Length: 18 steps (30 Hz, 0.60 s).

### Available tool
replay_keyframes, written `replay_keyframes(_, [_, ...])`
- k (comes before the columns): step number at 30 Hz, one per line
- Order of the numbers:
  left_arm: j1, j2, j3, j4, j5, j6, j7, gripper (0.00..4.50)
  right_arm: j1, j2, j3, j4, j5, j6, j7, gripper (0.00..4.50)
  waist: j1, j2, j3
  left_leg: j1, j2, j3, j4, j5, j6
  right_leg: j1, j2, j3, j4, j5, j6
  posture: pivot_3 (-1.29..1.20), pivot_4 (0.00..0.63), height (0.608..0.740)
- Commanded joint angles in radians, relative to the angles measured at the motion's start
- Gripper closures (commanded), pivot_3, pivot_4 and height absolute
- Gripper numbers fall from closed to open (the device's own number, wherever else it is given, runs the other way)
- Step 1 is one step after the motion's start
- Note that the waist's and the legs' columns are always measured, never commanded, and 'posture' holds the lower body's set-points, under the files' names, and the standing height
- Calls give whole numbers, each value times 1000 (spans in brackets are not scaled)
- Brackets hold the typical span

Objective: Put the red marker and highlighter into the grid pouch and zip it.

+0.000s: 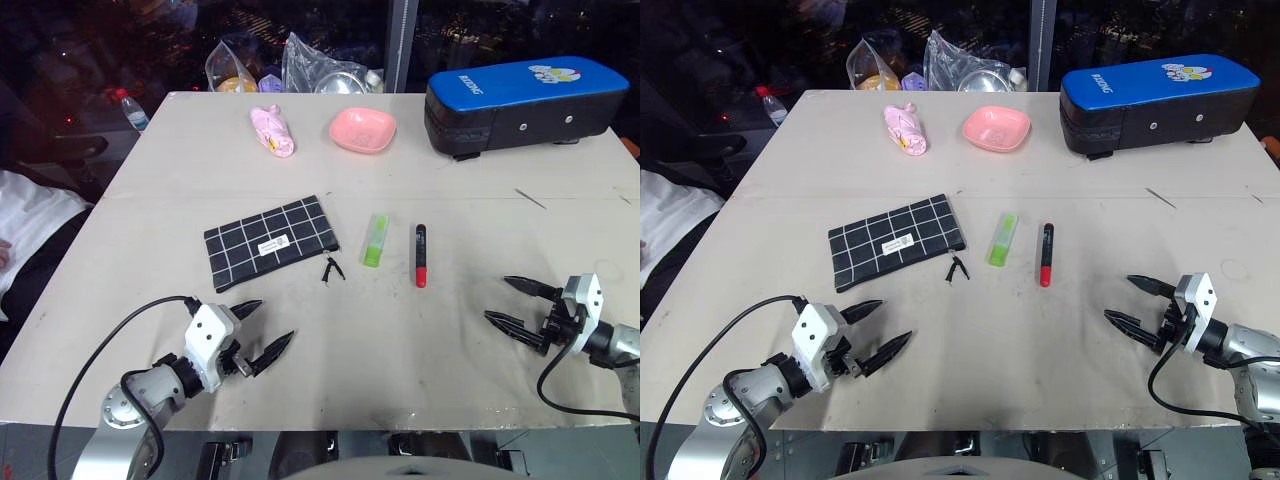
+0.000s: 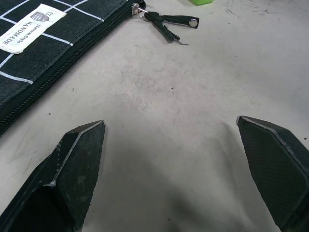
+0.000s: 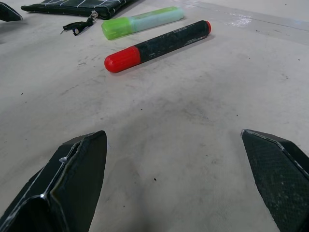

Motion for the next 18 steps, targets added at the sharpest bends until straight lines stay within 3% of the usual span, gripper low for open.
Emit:
replay_keyframes(1, [3, 4, 22, -13, -10, -20, -10, 69, -6, -10, -31, -15, 6, -20, 3, 0, 0, 0, 0, 0, 0, 0, 0, 0, 0, 0, 0, 0, 0, 0, 0, 0, 150, 740])
replay_keyframes(18, [25, 14, 53, -41, -25, -6, -20, 69, 3, 21, -17, -58, 14, -31, -4, 0, 0, 0, 0, 0, 0, 0, 0, 0, 0, 0, 0, 0, 0, 0, 0, 0, 150, 740])
